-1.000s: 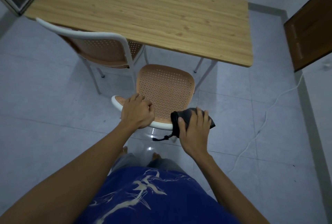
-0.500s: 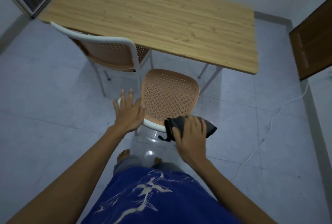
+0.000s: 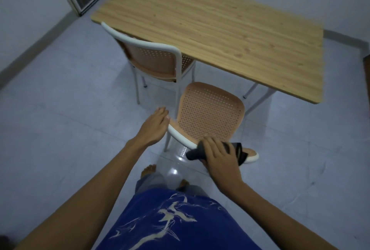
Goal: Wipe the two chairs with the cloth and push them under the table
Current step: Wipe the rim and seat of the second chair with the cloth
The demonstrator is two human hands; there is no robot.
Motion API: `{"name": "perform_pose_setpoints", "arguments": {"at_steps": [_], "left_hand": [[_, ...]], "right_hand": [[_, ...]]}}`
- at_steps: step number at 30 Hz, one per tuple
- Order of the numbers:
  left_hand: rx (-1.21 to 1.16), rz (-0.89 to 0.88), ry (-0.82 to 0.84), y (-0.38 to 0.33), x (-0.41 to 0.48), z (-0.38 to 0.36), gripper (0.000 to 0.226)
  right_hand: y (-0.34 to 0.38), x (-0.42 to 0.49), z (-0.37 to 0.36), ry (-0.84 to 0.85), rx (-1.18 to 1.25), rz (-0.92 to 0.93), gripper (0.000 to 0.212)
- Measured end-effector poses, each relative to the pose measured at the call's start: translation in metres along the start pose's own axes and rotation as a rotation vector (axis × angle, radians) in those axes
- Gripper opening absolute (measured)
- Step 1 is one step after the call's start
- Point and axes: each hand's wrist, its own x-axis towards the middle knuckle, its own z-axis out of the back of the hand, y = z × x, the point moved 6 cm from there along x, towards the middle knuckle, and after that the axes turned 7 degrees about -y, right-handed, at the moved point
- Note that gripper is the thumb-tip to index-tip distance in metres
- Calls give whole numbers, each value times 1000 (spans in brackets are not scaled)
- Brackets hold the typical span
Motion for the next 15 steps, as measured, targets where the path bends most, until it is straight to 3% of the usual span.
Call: {"name": "perform_pose_setpoints", "arguments": {"at_steps": [7,12,15], "left_hand": [[-238,171,131,13,11,17,55],[-511,313,117,27,12,23,55],[-579,331,100,32,10,22,54]], "right_hand": [[80,102,-15,102,210,-145,48],[53,59,-6,108,131,-57,60],[54,55,-12,82,99,-102,59]]}}
